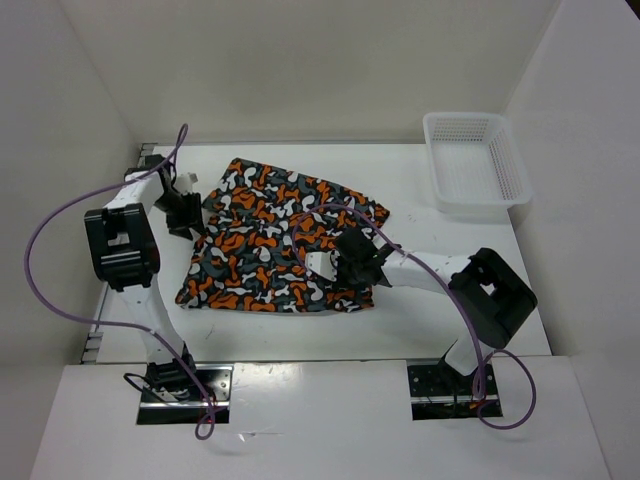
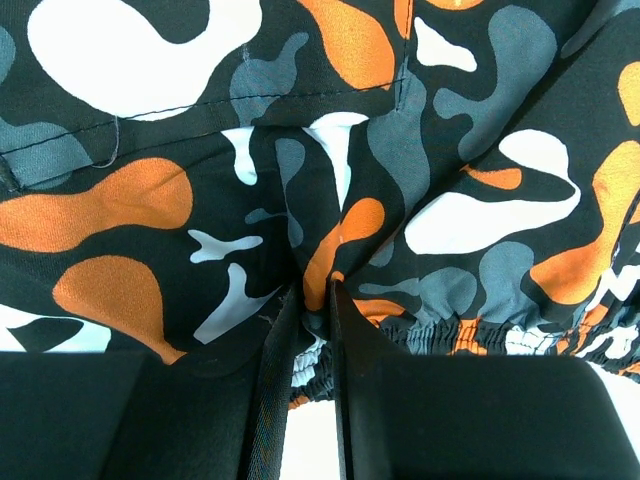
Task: Fold and stack the shorts
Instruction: Flatten the shorts out
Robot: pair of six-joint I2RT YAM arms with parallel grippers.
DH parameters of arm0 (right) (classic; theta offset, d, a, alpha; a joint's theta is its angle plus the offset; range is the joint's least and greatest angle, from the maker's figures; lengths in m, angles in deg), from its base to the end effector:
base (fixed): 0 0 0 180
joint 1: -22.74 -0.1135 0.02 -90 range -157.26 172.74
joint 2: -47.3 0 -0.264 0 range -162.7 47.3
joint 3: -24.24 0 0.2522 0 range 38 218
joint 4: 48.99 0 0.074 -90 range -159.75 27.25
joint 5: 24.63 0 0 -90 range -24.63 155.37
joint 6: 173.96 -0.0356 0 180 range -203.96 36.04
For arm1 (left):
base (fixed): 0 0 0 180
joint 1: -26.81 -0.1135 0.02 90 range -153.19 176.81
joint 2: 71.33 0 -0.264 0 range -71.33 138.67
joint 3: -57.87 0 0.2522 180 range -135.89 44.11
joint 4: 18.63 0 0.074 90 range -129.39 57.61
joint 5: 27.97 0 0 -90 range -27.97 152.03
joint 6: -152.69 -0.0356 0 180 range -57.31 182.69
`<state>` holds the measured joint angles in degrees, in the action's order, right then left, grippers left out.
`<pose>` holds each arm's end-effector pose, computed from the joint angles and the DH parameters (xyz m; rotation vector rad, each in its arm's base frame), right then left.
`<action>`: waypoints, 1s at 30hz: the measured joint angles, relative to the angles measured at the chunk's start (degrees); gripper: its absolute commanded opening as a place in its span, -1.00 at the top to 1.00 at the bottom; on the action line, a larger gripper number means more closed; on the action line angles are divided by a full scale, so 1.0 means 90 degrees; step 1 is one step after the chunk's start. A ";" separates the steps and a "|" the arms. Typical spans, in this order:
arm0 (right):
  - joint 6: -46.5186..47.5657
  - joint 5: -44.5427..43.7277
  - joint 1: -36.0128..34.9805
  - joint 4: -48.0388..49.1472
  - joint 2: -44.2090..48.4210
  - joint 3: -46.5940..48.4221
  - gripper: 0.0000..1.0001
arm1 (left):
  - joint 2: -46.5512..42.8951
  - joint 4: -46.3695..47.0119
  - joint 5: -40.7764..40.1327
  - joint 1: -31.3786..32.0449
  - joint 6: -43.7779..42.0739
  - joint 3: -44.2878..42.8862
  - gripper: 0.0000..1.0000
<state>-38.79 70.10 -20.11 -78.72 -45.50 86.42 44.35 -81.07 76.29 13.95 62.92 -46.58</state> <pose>0.2209 0.2090 0.1536 -1.8417 1.8653 0.0942 0.4039 0.0832 0.1982 -0.2708 2.8036 -0.3057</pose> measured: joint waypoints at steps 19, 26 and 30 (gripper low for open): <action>-0.0265 -0.0267 0.0000 -0.1474 0.0408 0.0651 0.15 | 0.0537 0.0886 0.0389 0.0610 0.0002 -0.0002 -0.09; -0.0362 -0.0287 0.0000 -0.2164 0.1304 0.0794 -0.15 | 0.0682 0.0937 0.0296 0.0721 0.0002 -0.0117 0.54; -0.0019 -0.0219 -0.0005 -0.2671 0.1508 0.0578 -0.27 | 0.0750 0.0942 0.0328 0.0789 0.0012 -0.0117 0.86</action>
<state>-38.97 68.13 -20.15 -102.76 -31.92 91.62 51.10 -72.59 79.24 21.05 63.03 -47.63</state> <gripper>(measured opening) 0.613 0.126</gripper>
